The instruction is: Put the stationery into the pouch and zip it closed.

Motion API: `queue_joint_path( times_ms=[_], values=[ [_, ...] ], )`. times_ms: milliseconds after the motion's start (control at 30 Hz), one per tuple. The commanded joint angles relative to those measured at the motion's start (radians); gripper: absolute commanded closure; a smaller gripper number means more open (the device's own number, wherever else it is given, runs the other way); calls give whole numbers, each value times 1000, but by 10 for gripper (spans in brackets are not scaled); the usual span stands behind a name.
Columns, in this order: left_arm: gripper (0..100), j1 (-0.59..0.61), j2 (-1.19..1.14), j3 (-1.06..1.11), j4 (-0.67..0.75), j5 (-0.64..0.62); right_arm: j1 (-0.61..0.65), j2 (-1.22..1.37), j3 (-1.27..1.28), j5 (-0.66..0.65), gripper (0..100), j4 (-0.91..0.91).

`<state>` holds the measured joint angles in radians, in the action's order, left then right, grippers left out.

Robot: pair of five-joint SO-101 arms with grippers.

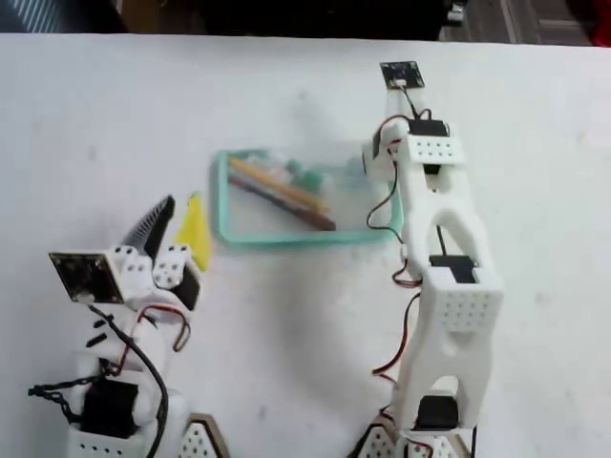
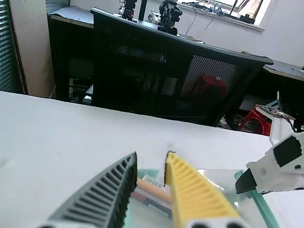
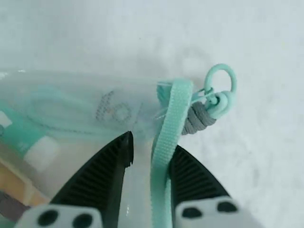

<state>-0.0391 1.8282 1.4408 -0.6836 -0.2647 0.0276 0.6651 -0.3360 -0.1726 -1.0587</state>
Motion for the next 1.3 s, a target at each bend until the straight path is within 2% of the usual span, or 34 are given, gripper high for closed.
queue_joint_path(
  times_ms=[0,100,233,533,1033,1133,1267],
  values=[
    [919,1,-2,29,100,-6,-30,25,12,-18,981,16],
    [947,-25,-4,32,109,14,-27,25,11,-18,981,-2],
    [950,-91,-5,40,109,126,-28,25,8,-17,981,-31],
    [950,-88,-5,74,153,132,-31,25,9,-18,981,-88],
    [946,-88,-5,75,147,133,-48,24,5,21,975,-117],
    [946,-90,-5,77,147,133,-50,10,6,34,889,-117],
    [946,-94,-5,77,146,133,-50,7,9,25,676,-117]
  ],
)
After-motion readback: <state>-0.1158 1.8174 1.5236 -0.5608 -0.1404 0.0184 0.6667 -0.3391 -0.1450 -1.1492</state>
